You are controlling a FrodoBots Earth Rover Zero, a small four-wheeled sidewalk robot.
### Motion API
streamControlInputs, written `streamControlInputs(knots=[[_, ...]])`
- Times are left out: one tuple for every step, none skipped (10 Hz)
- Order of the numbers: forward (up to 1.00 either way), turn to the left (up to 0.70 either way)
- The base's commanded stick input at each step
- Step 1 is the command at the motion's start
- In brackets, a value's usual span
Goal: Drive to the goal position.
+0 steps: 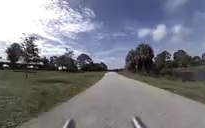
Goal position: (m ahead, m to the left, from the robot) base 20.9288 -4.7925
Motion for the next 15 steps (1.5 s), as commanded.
streamControlInputs(knots=[[0.69,0.03],[0.69,0.03],[0.69,0.03],[0.69,0.03],[0.69,0.03],[0.69,0.03],[0.69,0.03],[0.69,0.03],[0.69,0.03],[0.69,0.03],[0.69,0.03],[0.69,0.03],[0.69,0.03],[0.69,0.03],[0.69,0.03]])
